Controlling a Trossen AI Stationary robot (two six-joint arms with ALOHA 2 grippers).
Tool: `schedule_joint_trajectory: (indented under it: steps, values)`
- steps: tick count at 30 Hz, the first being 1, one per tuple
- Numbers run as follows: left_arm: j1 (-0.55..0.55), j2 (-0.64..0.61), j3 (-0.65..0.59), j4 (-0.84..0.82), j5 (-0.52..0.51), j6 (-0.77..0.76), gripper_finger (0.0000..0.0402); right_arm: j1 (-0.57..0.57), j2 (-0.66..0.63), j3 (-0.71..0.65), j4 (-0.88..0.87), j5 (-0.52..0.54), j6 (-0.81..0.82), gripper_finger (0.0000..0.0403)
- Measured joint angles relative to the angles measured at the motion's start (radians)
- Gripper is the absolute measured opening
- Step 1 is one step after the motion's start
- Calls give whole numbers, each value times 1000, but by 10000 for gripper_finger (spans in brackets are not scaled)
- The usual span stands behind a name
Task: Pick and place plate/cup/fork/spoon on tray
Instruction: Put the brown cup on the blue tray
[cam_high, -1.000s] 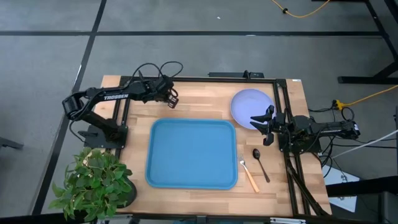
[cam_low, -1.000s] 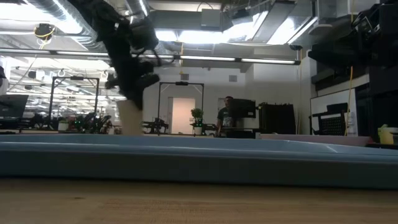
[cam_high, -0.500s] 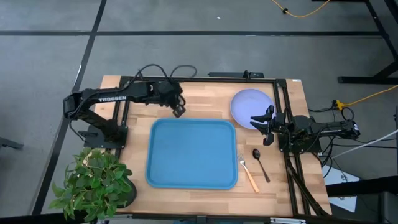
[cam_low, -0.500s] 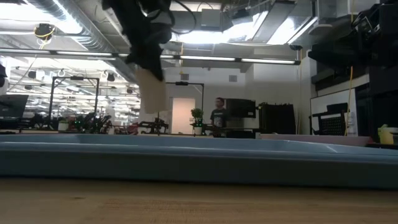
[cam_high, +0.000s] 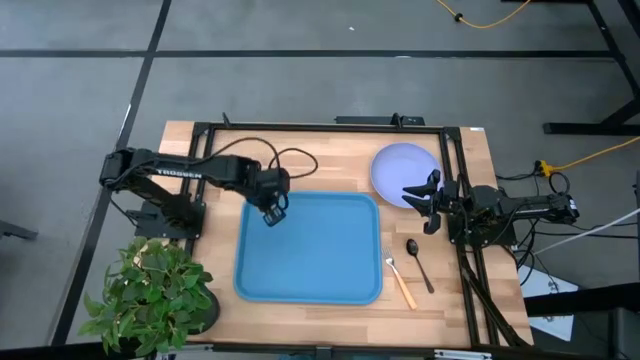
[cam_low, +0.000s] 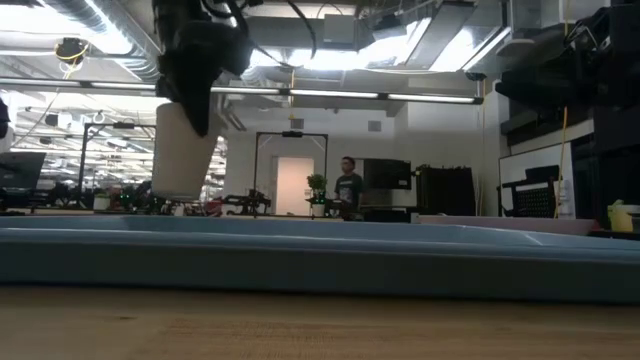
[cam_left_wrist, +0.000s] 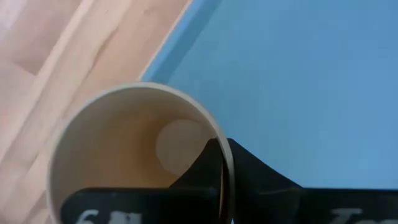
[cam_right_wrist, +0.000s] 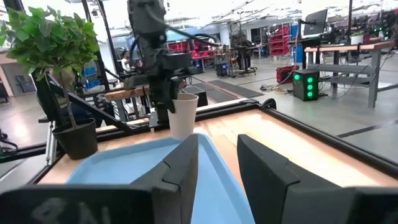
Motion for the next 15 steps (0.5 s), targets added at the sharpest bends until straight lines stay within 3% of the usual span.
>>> schedule_joint_trajectory:
  steps: [6, 15]
  values:
    - [-87, 0, -18, 4, -112, -9, 4, 0, 0, 0, 0, 0, 8, 117]
    - [-129, 0, -126, 71, -113, -85, 6, 0, 0, 0, 0, 0, 54, 117]
